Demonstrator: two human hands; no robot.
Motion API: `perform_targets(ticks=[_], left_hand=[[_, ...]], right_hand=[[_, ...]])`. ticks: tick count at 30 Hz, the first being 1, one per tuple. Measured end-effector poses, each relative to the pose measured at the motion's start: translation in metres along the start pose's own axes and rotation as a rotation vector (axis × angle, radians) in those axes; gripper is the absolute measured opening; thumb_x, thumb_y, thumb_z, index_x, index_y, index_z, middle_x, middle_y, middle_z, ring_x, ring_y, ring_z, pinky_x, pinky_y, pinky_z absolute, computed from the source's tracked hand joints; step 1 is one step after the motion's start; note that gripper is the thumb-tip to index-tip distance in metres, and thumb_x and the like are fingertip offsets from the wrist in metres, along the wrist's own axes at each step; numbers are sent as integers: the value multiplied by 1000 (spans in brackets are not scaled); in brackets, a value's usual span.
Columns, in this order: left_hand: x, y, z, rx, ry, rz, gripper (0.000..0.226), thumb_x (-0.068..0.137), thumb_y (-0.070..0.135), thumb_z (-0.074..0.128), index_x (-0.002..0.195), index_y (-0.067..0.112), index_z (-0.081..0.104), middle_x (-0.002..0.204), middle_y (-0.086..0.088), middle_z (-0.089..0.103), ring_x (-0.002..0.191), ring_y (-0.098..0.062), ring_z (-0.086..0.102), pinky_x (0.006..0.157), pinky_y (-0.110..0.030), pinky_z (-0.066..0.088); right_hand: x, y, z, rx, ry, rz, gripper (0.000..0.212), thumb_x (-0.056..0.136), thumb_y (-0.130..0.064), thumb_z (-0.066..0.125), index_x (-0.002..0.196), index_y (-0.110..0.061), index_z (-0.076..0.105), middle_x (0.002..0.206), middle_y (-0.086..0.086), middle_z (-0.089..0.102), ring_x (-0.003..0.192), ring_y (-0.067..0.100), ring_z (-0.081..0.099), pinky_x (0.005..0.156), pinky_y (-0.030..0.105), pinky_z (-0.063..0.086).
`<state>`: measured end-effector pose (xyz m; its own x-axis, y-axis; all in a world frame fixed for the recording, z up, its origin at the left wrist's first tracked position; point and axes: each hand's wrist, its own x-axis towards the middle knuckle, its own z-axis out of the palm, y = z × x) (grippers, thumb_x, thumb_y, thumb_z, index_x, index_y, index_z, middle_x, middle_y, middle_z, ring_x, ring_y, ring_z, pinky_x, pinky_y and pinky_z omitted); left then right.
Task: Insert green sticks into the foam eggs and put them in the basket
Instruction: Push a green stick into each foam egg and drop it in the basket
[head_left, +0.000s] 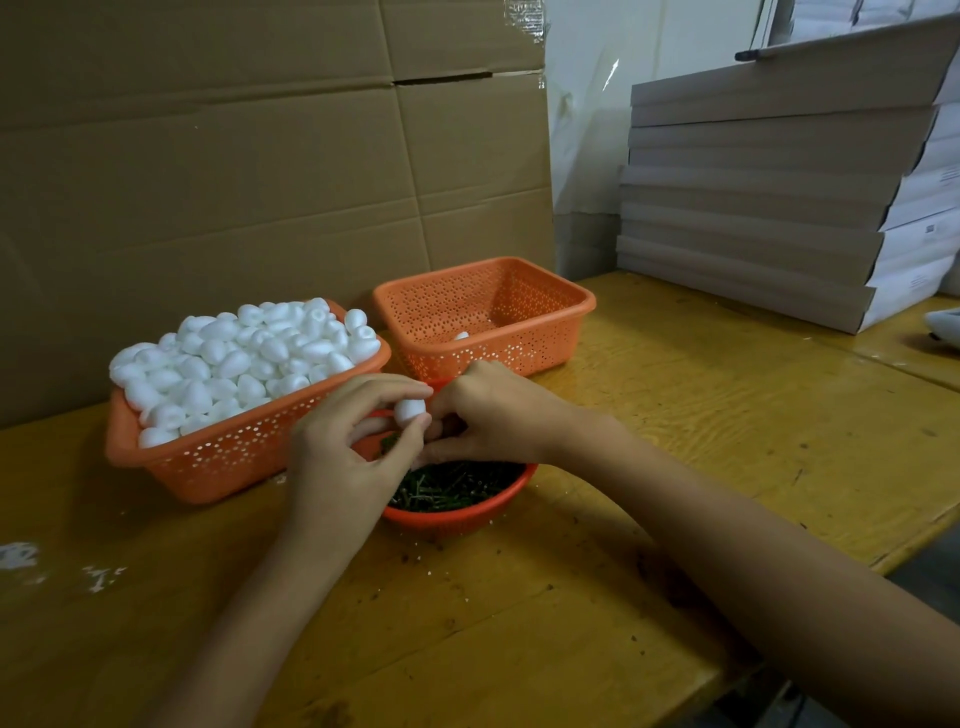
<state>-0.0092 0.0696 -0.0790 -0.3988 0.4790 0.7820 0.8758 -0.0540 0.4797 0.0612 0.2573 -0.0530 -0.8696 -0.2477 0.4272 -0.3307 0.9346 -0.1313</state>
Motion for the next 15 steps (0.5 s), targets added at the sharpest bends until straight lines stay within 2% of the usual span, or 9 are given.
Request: perform_targets(ticks=[3,6,9,12,15], left_hand=[[-1,6,5,42,14,78,24,93,4,76,116,11,78,116,4,75,113,-12,72,90,-34,62],[-3,6,9,94,3,112,29,95,6,73,123,12,76,121,5,75,115,-10,72,92,-40,63],[-5,2,10,82,-7,60,33,95,-2,76,125,11,75,120,2,75,108,-16,75,87,-45,64],[-5,2,9,57,5,-7,34,91,-3,78,123,11,76,116,3,76,107,-13,74,85,-38,66],[-5,4,10,-4,36,-104,37,87,-2,83,119,16,76,112,8,77,108,-4,73,85,-21,62]], right_hand=[[-1,0,1,13,55,-33,25,89,-34,81,83,-10,76,70,1,72,58,8,52,56,34,47],[-1,1,2,-31,17,-15,24,92,-33,77,92,-9,76,78,2,73,64,15,62,65,40,52],[0,0,2,-19,-8,10,24,91,-34,78,95,-11,76,83,1,75,72,18,67,69,41,53],[-1,-1,2,-8,1,14,23,89,-34,80,89,-11,76,81,2,75,71,19,67,66,38,52],[-2,-2,2,-21,13,9,25,88,-36,81,86,-11,77,78,4,75,69,23,66,63,36,47]])
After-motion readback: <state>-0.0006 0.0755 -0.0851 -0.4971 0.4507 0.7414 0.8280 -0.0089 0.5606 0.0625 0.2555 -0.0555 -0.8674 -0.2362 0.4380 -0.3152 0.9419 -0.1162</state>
